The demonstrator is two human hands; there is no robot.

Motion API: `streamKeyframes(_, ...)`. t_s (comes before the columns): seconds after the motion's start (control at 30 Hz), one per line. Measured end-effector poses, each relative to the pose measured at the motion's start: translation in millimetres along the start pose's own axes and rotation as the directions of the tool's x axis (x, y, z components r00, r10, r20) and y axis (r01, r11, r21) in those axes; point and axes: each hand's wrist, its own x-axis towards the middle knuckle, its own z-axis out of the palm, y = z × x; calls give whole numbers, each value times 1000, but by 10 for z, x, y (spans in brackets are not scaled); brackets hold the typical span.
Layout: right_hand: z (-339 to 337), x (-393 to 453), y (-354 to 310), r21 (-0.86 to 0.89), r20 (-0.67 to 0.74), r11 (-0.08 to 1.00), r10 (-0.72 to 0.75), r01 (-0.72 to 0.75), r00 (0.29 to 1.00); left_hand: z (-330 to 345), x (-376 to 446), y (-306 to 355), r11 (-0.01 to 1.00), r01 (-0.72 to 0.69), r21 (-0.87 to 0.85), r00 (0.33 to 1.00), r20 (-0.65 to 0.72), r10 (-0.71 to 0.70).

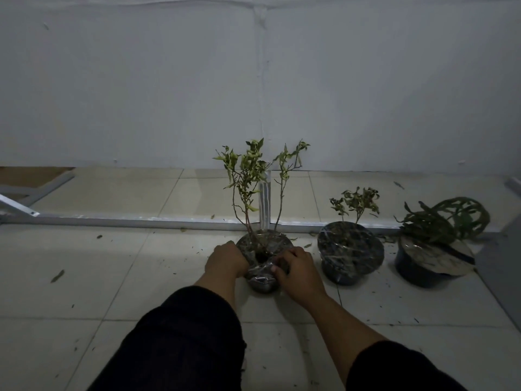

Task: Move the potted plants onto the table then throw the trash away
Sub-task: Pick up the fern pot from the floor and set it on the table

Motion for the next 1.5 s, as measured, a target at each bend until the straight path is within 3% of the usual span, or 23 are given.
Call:
streamKeyframes(0.13,-222,-23,6,-3,-40,999,-50,49,998,-94,-153,211,993,-6,114,1000,-16,8)
streamKeyframes(0.27,-571,-127,117,50,-64,997,-59,62,996,-135,-279,489,981,-110,157,994,10,110)
streamKeyframes(0.5,-1447,-323,802,-30,-122,997,60,-64,991,-37,-609,1337,928,-282,-242,947,84,310)
streamKeyframes(0.6,-1769,-423,1210,-17,-199,988,146,-153,969,232,-795,1819,886,-360,-291,917,66,394)
streamKeyframes(0.77,-2088,-511,1755,-13,-234,946,311,-323,921,845,-1082,2417,853,-476,-215,859,97,503)
streamKeyframes(0.9,-2278,-562,2165,-86,-244,920,353,-383,903,1262,-1182,2789,802,-580,-142,796,111,595)
streamKeyframes(0.97,-2361,-570,2360,-115,-248,907,368,-405,896,1486,-1130,2894,804,-591,-61,794,128,594)
streamKeyframes(1.07,-2416,-558,2683,-94,-235,896,403,-433,884,1863,-989,3008,834,-530,153,848,124,516)
streamKeyframes(1.17,-2377,-507,2823,-56,-197,921,368,-386,909,2015,-899,3020,837,-494,235,868,85,489)
streamKeyframes(1.4,-2376,-310,3056,-76,-55,962,258,-262,964,2156,-672,3172,804,-520,288,849,66,525)
streamKeyframes(1.5,-2369,-310,3149,-47,3,970,238,-237,971,2185,-624,3202,814,-543,206,839,91,536)
